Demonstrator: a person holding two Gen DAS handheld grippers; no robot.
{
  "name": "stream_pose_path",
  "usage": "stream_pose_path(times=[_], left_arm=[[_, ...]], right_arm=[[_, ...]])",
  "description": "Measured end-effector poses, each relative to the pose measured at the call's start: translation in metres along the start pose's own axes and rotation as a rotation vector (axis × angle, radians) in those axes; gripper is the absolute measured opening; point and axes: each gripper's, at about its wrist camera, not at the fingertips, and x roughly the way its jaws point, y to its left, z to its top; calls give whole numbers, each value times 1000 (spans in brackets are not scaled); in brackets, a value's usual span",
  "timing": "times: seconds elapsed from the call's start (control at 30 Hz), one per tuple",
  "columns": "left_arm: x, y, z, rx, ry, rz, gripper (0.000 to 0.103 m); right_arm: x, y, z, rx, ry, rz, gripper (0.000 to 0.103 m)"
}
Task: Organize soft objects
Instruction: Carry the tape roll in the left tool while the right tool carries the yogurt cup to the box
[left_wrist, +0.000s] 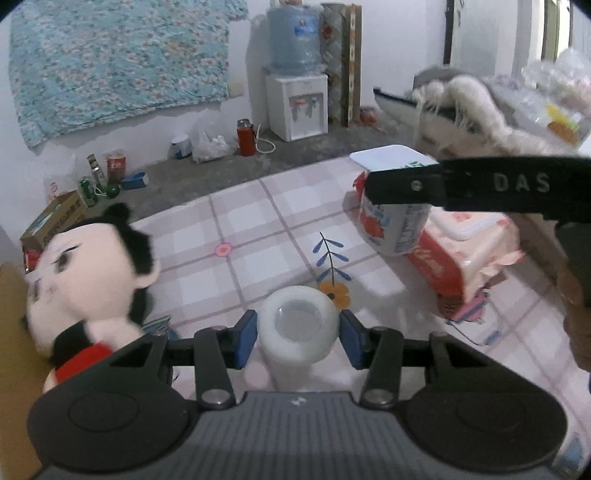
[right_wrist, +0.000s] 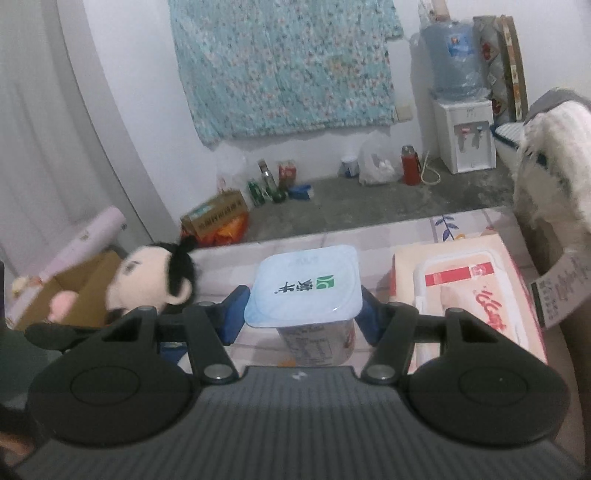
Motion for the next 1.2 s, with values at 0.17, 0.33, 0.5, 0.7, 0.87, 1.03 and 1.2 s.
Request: stream_pose_path(times=[0.17, 0.33, 0.5, 0.7, 0.87, 1.03, 1.2], left_arm=[[-61, 15, -16, -35, -52, 13, 49], [-124, 36, -30, -76, -104, 37, 49], [-191, 80, -51, -133, -133, 99, 49], [-237, 166, -101, -315, -24, 261, 49], [-227, 214, -146, -376, 122, 288, 49], [-203, 242, -175, -366, 236, 296, 49], [-177, 268, -176, -288, 238, 352, 49]], right_arm=[[-39, 23, -5, -3, -43, 82, 59], [-65, 59, -8, -20, -65, 158, 59], [-89, 109, -2, -45, -66, 263, 59], [-95, 189, 6, -127, -45, 336, 59], [-74, 257, 0, -143, 27, 431, 59], [-45, 320, -17, -189, 113, 470, 59], [-10, 369, -41, -228, 211, 486, 59]])
